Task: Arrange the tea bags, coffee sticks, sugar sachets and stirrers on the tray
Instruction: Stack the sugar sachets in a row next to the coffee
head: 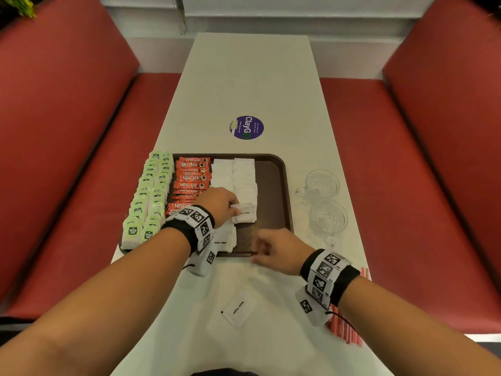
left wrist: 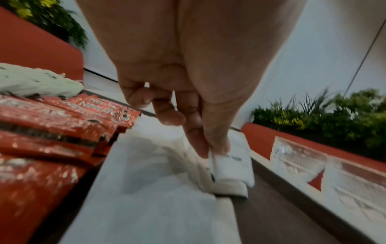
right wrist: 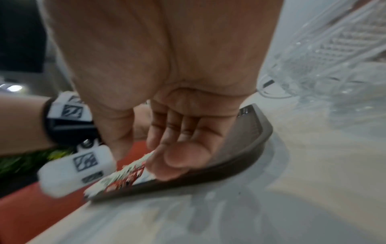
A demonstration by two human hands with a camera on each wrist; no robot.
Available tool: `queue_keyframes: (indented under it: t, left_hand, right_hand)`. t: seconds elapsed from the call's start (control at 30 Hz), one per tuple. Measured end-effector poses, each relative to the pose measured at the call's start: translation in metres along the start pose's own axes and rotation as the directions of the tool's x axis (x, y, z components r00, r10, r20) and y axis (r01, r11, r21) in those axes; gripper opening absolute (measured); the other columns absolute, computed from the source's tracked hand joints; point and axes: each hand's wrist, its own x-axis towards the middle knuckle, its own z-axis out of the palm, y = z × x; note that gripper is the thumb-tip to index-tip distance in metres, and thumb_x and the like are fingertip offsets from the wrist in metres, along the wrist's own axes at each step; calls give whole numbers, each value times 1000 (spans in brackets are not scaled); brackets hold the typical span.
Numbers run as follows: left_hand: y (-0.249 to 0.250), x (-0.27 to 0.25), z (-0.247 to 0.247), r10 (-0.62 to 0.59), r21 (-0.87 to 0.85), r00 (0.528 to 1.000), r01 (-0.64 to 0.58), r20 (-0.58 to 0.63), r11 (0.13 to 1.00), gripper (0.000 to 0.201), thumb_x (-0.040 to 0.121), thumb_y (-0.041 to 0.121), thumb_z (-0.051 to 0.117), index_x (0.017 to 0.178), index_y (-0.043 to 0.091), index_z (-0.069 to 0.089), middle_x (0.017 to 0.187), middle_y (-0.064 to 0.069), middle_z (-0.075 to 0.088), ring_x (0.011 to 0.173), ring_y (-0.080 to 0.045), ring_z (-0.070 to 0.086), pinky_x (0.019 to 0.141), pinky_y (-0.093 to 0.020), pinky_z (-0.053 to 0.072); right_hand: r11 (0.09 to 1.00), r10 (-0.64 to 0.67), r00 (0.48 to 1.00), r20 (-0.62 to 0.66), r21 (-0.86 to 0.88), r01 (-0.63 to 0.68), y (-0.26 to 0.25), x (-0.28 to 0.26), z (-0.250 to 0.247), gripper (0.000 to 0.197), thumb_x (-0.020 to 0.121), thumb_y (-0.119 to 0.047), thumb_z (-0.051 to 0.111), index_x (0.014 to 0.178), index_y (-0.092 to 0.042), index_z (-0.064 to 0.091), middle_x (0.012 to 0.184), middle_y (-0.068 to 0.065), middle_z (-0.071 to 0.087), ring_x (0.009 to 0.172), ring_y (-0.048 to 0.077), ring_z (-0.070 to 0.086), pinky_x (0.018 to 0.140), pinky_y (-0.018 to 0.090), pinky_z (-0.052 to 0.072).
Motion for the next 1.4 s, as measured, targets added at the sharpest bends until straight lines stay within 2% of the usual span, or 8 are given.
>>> queue_keyframes:
  t: [0.17,0.37,0.67,0.93,1.1,1.23,1.3,1.4]
  left_hand:
    - [5,11,12,8,107,994,-20,108,994,29,87,45,70,105,23,74,103,2,72,92,-18,65,84,-34,55]
    - [8,16,13,-33,157,997,22,69,987,32,81,47,75,101,22,72,100,2,71,90,-20,65,83,-35,55]
    - [1,-8,8,-41,43,993,46,-107,998,32,91,53,57,109,26,58,90,5,62,94,-20,61,81,-34,48]
    - [-3,-61,-1,85,-123,986,-103,-140,987,23,92,55,56,90,32,62,84,12,65,78,-8,59,71,-30,49]
    - [-6,-94,4,92,-103,993,-100,-73,990,25,91,58,55,88,34,62,83,13,65,78,-8,60,70,-27,48]
    - [0,-112,17,155,-194,988,-151,8,969,35,78,64,69,90,32,68,84,17,68,71,3,58,65,-20,44]
    - [5,-116,23,175,-184,984,-168,21,968,37,74,64,73,89,30,67,80,17,67,71,3,58,67,-21,46]
    - [16,-120,26,186,-164,982,-186,-16,969,27,83,52,71,74,34,53,67,16,54,63,2,51,56,-16,34]
  right_hand:
    - [974,-53,964,262,-201,109,-15,0,28,37,83,-48,75,110,-24,65,90,-10,69,81,12,62,80,32,53]
    - [897,-63,919,390,-381,224,-28,4,57,55,78,-50,78,122,-25,56,95,-1,63,84,21,56,73,35,48]
    - [878,-10,890,456,-423,226,-35,6,65,25,92,-27,69,113,-13,66,116,6,57,101,29,59,75,32,39]
    - [960,-67,970,232,-249,126,-30,-10,43,17,93,-25,66,97,-10,60,105,4,56,91,21,52,80,32,43]
    - [992,-40,999,15,-123,42,-28,-20,18,17,94,-23,67,95,-11,55,88,-1,54,77,17,49,64,27,36]
    - [999,-15,996,-88,48,19,-27,-25,8,32,94,-16,66,122,-22,49,76,-9,54,62,7,53,61,23,43]
    - [992,2,996,-91,128,10,-30,-26,7,23,96,-15,62,115,-22,51,72,-6,64,59,12,64,59,27,52]
    - [988,18,994,-105,151,-2,-36,-28,7,6,101,-23,55,101,-19,51,74,3,72,62,13,70,65,37,59]
